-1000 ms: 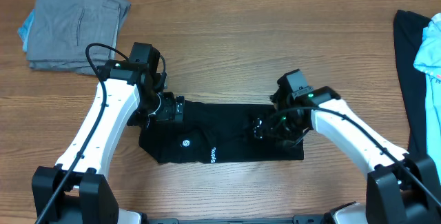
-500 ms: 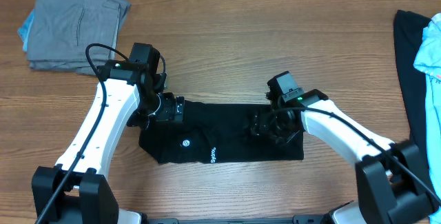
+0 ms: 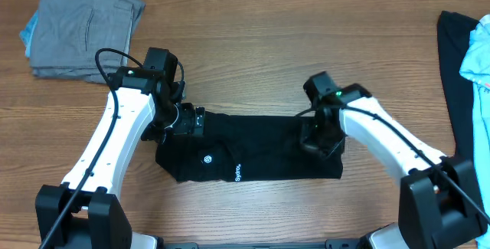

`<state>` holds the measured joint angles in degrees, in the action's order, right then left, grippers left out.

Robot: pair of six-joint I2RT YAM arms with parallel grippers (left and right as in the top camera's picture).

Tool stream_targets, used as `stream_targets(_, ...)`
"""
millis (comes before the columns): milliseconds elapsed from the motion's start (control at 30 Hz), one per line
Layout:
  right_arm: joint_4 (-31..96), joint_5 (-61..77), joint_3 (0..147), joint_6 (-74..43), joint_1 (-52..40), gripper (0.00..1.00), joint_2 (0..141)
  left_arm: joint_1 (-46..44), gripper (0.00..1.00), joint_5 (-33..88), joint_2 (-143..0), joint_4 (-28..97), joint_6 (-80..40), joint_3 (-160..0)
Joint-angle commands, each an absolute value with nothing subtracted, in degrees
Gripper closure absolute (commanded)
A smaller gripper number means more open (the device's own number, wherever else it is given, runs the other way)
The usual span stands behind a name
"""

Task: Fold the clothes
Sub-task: 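Tuck the folded right end's edge leftward with the right gripper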

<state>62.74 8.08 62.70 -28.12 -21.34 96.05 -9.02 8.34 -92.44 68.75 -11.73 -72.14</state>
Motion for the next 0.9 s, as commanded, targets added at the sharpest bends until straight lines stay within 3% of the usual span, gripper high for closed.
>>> stream_targets(0, 71.11, 5.8, 70.37, -21.98, -19.97, 0.96, 95.46, -9.02, 0.0, 8.36, -92.64, 68.75, -11.57, -72.44)
stream_targets(267, 78.5, 6.07, 73.08, -18.59, -20.32, 0.96, 95.48, -9.02, 0.0, 8.38, -92.64, 68.53, -11.57, -72.44)
stream_targets(733, 67.55, 12.43, 72.77, -23.92, -33.15, 0.88, 99.35, -9.04, 0.0, 8.45, -92.64, 68.79, -11.62, -72.44)
stream_targets(767, 66.41, 12.56, 72.75, -24.29, -34.04, 0.76, 99.98, -9.04, 0.0, 8.45, -92.64, 68.79, -11.62, -72.44)
stream_targets(833, 65.1, 12.53, 72.77, -24.27, -35.51, 0.25, 101.06, -9.04, 0.01, 8.45, -92.64, 68.82, -11.62, -72.44)
stream_targets(867, 64.97, 12.53, 72.77, -24.36, -35.92, 0.05, 101.43, -9.04, 0.0, 8.45, -92.64, 68.86, -11.6, -72.44)
